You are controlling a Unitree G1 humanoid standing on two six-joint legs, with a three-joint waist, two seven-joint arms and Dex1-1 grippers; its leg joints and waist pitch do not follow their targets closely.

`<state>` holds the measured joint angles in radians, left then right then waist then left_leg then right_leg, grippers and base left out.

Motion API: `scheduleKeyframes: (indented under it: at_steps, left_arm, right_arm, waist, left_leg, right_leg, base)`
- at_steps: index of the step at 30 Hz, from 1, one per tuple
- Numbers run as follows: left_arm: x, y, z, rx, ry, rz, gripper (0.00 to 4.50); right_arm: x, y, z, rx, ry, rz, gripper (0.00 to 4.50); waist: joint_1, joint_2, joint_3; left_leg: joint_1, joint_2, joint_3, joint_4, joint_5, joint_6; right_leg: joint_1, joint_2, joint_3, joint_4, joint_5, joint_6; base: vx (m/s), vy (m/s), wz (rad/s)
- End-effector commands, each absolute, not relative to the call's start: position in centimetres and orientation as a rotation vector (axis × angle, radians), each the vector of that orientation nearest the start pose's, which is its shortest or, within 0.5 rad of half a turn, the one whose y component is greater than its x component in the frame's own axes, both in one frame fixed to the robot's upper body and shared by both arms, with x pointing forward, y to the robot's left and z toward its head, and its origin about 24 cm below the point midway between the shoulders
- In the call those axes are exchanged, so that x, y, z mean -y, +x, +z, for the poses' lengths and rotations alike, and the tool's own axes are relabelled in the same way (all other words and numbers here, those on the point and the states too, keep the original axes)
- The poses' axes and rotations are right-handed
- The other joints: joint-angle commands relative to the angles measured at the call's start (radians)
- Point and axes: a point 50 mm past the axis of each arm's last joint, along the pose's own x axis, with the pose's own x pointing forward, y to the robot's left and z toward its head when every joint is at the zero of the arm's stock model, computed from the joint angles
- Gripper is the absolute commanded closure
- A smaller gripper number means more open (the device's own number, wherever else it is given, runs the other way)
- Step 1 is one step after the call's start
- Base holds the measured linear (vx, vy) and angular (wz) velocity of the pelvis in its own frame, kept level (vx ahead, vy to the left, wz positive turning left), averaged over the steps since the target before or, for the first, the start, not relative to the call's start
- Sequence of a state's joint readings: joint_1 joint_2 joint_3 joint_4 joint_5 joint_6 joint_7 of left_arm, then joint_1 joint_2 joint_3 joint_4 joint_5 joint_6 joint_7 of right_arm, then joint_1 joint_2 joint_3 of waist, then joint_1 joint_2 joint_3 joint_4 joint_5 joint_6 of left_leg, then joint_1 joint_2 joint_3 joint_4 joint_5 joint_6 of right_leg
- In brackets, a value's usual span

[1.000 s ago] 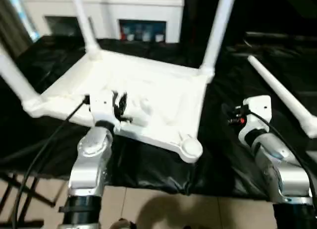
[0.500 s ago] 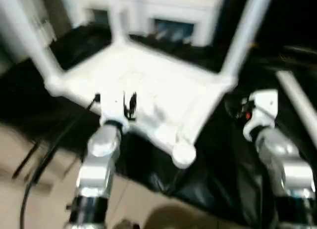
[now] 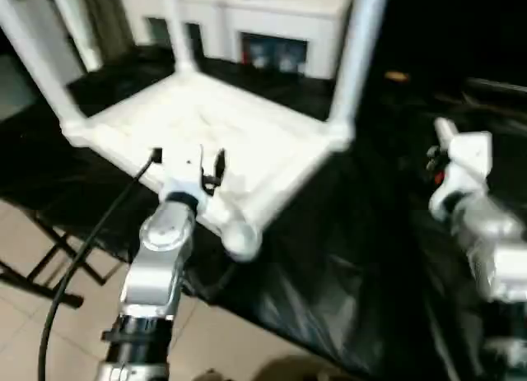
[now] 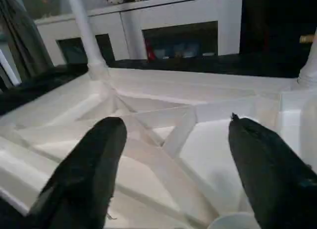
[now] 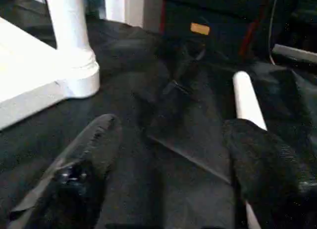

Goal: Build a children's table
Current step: Pick table leg

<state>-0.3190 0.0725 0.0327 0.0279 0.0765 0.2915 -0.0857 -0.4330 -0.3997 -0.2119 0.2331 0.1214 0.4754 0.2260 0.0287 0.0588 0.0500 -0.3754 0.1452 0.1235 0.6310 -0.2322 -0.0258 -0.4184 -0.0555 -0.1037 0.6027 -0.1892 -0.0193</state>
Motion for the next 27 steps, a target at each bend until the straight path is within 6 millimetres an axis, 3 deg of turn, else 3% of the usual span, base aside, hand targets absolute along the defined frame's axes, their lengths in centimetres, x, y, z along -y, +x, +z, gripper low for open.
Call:
scheduleKeyframes:
  at_steps: [1, 2, 3, 4, 5, 6, 8, 11, 12, 13, 14, 15, 16, 17, 18, 19, 20, 21, 22, 23, 26, 27]
  left_arm:
    - [-15.3, 31.3, 9.2, -0.036, 0.171, -0.098, 0.62]
    - [-15.4, 31.4, 9.1, -0.044, 0.213, -0.120, 0.40]
    - [-15.4, 31.4, 9.1, -0.047, 0.230, -0.127, 0.40]
    - [-15.4, 31.4, 9.1, -0.047, 0.230, -0.127, 0.35]
    - [-15.4, 31.5, 9.1, -0.051, 0.258, -0.130, 0.35]
    - [-15.5, 31.6, 9.1, -0.056, 0.287, -0.133, 0.28]
    - [-15.4, 31.7, 9.1, -0.057, 0.313, -0.148, 0.18]
    - [-15.4, 31.6, 8.9, -0.073, 0.302, -0.181, 0.07]
    - [-15.3, 31.2, 9.0, -0.070, 0.292, -0.259, 0.07]
    - [-15.3, 31.2, 9.1, -0.070, 0.291, -0.268, 0.07]
    - [-15.0, 31.0, 9.4, -0.064, 0.278, -0.355, 0.07]
    - [-14.9, 30.9, 9.5, -0.063, 0.275, -0.374, 0.07]
    - [-14.8, 30.8, 9.8, -0.055, 0.272, -0.421, 0.07]
    - [-14.4, 30.5, 10.4, -0.042, 0.254, -0.541, 0.07]
    - [-14.3, 30.5, 10.4, -0.042, 0.254, -0.542, 0.07]
    - [-14.0, 29.8, 10.8, -0.051, 0.241, -0.653, 0.07]
    - [-13.7, 29.2, 11.0, -0.067, 0.231, -0.754, 0.07]
    - [-13.5, 28.7, 11.1, -0.087, 0.228, -0.819, 0.07]
    - [-13.2, 28.0, 11.3, -0.115, 0.234, -0.911, 0.07]
    - [-13.1, 27.8, 11.3, -0.121, 0.240, -0.941, 0.07]
    - [-12.9, 27.5, 11.3, -0.141, 0.244, -0.981, 0.07]
    - [-12.8, 27.5, 11.2, -0.149, 0.242, -0.993, 0.07]
  right_arm:
    - [25.3, 32.9, 10.3, -0.237, -0.125, -0.001, 0.41]
    - [25.8, 33.3, 10.4, -0.260, -0.132, -0.006, 0.20]
    - [26.0, 33.4, 10.4, -0.269, -0.135, -0.008, 0.20]
    - [26.0, 33.4, 10.4, -0.269, -0.135, -0.008, 0.14]
    - [26.2, 33.5, 10.4, -0.276, -0.142, -0.002, 0.14]
    - [26.6, 33.8, 10.4, -0.292, -0.153, -0.005, 0.07]
    - [27.4, 34.3, 10.5, -0.310, -0.163, -0.008, 0.03]
    - [28.1, 34.7, 10.8, -0.332, -0.189, -0.010, 0.00]
    - [28.7, 35.2, 11.1, -0.351, -0.212, -0.018, 0.00]
    - [28.7, 35.3, 11.2, -0.353, -0.214, -0.021, 0.00]
    - [29.4, 35.7, 11.7, -0.367, -0.227, -0.047, 0.00]
    - [29.6, 35.8, 11.8, -0.369, -0.228, -0.054, 0.00]
    - [29.8, 35.9, 11.9, -0.385, -0.236, -0.049, 0.00]
    - [30.3, 36.1, 12.0, -0.441, -0.258, -0.059, 0.00]
    - [30.3, 36.1, 12.0, -0.441, -0.258, -0.059, 0.00]
    - [30.6, 36.1, 12.0, -0.497, -0.255, -0.052, 0.00]
    - [31.0, 35.9, 11.8, -0.559, -0.239, -0.045, 0.00]
    - [31.3, 35.8, 11.7, -0.600, -0.235, -0.042, 0.00]
    - [31.7, 35.4, 11.4, -0.658, -0.204, -0.034, 0.00]
    - [31.9, 35.3, 11.3, -0.675, -0.183, -0.028, 0.00]
    - [32.0, 34.9, 10.9, -0.718, -0.114, 0.016, 0.00]
    - [32.0, 34.7, 10.8, -0.734, -0.074, 0.051, 0.00]
  waist:
    - [-0.004, -0.016, -0.050]
    - [-0.014, 0.000, -0.043]
    - [-0.022, 0.004, -0.041]
    - [-0.034, 0.012, -0.040]
    - [-0.037, 0.000, -0.039]
    - [-0.042, -0.005, -0.035]
    - [-0.049, -0.006, -0.030]
    - [-0.058, -0.018, -0.027]
    - [-0.059, -0.023, -0.032]
    - [-0.068, -0.026, -0.029]
    - [-0.069, -0.023, -0.033]
    - [-0.068, -0.012, -0.032]
    - [-0.064, -0.015, -0.030]
    - [-0.067, -0.037, -0.029]
    - [-0.063, -0.050, -0.028]
    - [-0.051, -0.058, -0.029]
    - [-0.042, -0.060, -0.039]
    - [-0.038, -0.057, -0.034]
    - [-0.032, -0.050, -0.042]
    - [-0.027, -0.043, -0.043]
    - [-0.019, -0.044, -0.046]
    - [-0.010, -0.039, -0.052]
  left_leg:
    - [0.010, 0.044, -0.007, -0.065, -0.188, 0.078]
    - [0.024, 0.058, -0.012, -0.073, -0.293, 0.067]
    - [0.031, 0.064, -0.016, -0.077, -0.344, 0.060]
    - [0.035, 0.079, -0.025, -0.086, -0.425, 0.045]
    - [0.038, 0.089, -0.027, -0.092, -0.452, 0.044]
    - [0.041, 0.101, -0.027, -0.103, -0.499, 0.037]
    - [0.039, 0.091, -0.029, -0.101, -0.548, 0.005]
    - [0.044, 0.061, -0.012, -0.075, -0.481, 0.002]
    - [0.040, 0.054, -0.008, -0.064, -0.436, 0.007]
    - [0.023, 0.063, -0.015, -0.068, -0.439, 0.011]
    - [0.010, 0.095, -0.033, -0.090, -0.496, 0.007]
    - [0.004, 0.116, -0.044, -0.111, -0.545, 0.002]
    - [0.006, 0.140, -0.050, -0.144, -0.629, -0.024]
    - [0.021, 0.104, -0.032, -0.122, -0.622, -0.052]
    - [0.034, 0.069, -0.014, -0.093, -0.566, -0.054]
    - [0.035, 0.029, 0.009, -0.043, -0.370, -0.011]
    - [-0.009, 0.041, -0.001, -0.053, -0.232, 0.029]
    - [-0.023, 0.050, -0.005, -0.061, -0.211, 0.037]
    - [-0.020, 0.056, -0.006, -0.063, -0.181, 0.039]
    - [0.000, 0.074, -0.001, -0.069, -0.170, 0.053]
    - [0.010, 0.073, 0.013, -0.064, -0.180, 0.063]
    - [0.013, 0.075, 0.018, -0.063, -0.149, 0.072]
  right_leg:
    - [0.058, -0.073, 0.032, -0.140, -0.539, 0.000]
    - [0.058, -0.073, 0.004, -0.150, -0.557, -0.005]
    - [0.059, -0.072, -0.007, -0.153, -0.560, -0.005]
    - [0.070, -0.073, -0.018, -0.149, -0.528, 0.001]
    - [0.071, -0.076, -0.018, -0.148, -0.505, 0.000]
    - [0.074, -0.082, -0.015, -0.139, -0.467, -0.009]
    - [0.079, -0.098, -0.016, -0.131, -0.516, -0.006]
    - [0.065, -0.110, -0.029, -0.165, -0.621, 0.017]
    - [0.071, -0.119, -0.046, -0.171, -0.655, 0.030]
    - [0.083, -0.118, -0.064, -0.169, -0.660, 0.053]
    - [0.100, -0.121, -0.057, -0.135, -0.588, 0.049]
    - [0.107, -0.116, -0.044, -0.104, -0.513, 0.032]
    - [0.106, -0.110, -0.012, -0.049, -0.368, -0.015]
    - [0.078, -0.124, 0.002, -0.084, -0.406, -0.054]
    - [0.053, -0.134, 0.001, -0.118, -0.530, -0.058]
    - [0.050, -0.158, 0.004, -0.149, -0.692, -0.045]
    - [0.088, -0.161, 0.010, -0.127, -0.675, -0.057]
    - [0.088, -0.152, 0.005, -0.124, -0.658, -0.057]
    - [0.086, -0.142, 0.004, -0.116, -0.594, -0.068]
    - [0.063, -0.120, 0.009, -0.100, -0.402, -0.154]
    - [0.061, -0.114, 0.015, -0.092, -0.365, -0.195]
    - [0.063, -0.112, 0.019, -0.084, -0.323, -0.216]
  base:
    - [-0.057, -0.008, 0.00]
    - [-0.070, 0.016, -0.03]
    - [-0.070, 0.016, -0.03]
    - [-0.058, 0.029, 0.00]
    - [0.000, 0.000, 0.00]
    - [0.000, 0.000, 0.00]
    - [0.000, 0.000, 0.00]
    - [0.000, 0.000, 0.00]
    - [0.000, 0.000, 0.00]
    - [0.000, 0.000, 0.00]
    - [0.000, 0.000, 0.00]
    - [0.000, 0.000, 0.00]
    - [0.000, 0.000, 0.00]
    - [0.000, 0.000, 0.00]
    - [0.000, 0.000, 0.00]
    - [0.063, -0.019, 0.00]
    - [0.000, 0.000, 0.00]
    - [0.000, 0.000, 0.00]
    - [0.056, 0.001, -0.11]
    - [0.054, -0.002, 0.06]
    - [0.057, 0.000, 0.08]
    - [0.064, 0.001, 0.10]
